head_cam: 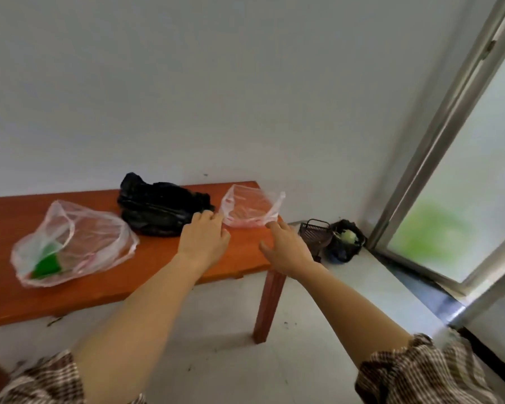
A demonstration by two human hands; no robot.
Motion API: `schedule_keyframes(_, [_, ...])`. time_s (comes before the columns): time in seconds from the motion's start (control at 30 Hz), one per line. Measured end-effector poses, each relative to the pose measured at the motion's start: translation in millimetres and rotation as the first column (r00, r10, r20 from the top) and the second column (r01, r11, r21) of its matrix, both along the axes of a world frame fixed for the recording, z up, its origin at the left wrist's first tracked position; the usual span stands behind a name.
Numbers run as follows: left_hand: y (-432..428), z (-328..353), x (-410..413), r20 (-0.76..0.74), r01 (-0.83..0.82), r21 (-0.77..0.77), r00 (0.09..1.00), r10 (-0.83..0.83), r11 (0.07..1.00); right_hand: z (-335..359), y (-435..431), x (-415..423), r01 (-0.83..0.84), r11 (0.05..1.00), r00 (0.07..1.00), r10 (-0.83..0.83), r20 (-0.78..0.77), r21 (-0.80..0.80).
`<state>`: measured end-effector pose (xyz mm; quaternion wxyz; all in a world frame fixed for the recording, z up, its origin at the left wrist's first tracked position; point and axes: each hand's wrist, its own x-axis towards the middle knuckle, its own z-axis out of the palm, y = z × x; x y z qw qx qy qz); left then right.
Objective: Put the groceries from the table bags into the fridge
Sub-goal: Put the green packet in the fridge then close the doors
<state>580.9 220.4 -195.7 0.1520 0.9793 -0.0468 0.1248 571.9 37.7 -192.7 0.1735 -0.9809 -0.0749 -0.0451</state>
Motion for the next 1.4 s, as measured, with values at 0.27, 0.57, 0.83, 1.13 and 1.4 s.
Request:
schedule_keyframes(0.27, [138, -54, 74, -0.038, -0.165, -0.049, 0.986, 0.164, 0.985, -52, 142, 109, -0.156, 0.985, 0.984, 0.161, -0.076, 0.07])
schedule_keyframes(0.57, [276, -115, 109, -0.161, -0.252, 0.018, 0.954, 0.251, 0.968, -95, 289, 182, -0.355, 0.931, 0.916, 0.365, -0.166, 0.089])
schedule_keyframes(0.83, [390, -154, 136, -0.351, 0.03, 0.186, 0.936, 0.037, 0.982, -140, 408, 198, -0.361, 0.924, 0.879, 0.381, -0.287, 0.124])
schedule_keyframes(1.13, [490, -191, 161, -0.495, 0.409, 0.248, 0.833, -0.248, 0.878, -182, 506, 183, -0.142, 0.936, 0.737, 0.317, -0.597, 0.321])
schedule_keyframes(1.4, [525, -209, 151, -0.533, 0.342, 0.255, 0.83, -0.164, 0.904, -228, 546, 179, -0.046, 0.998, 0.664, 0.066, -0.745, 0.047])
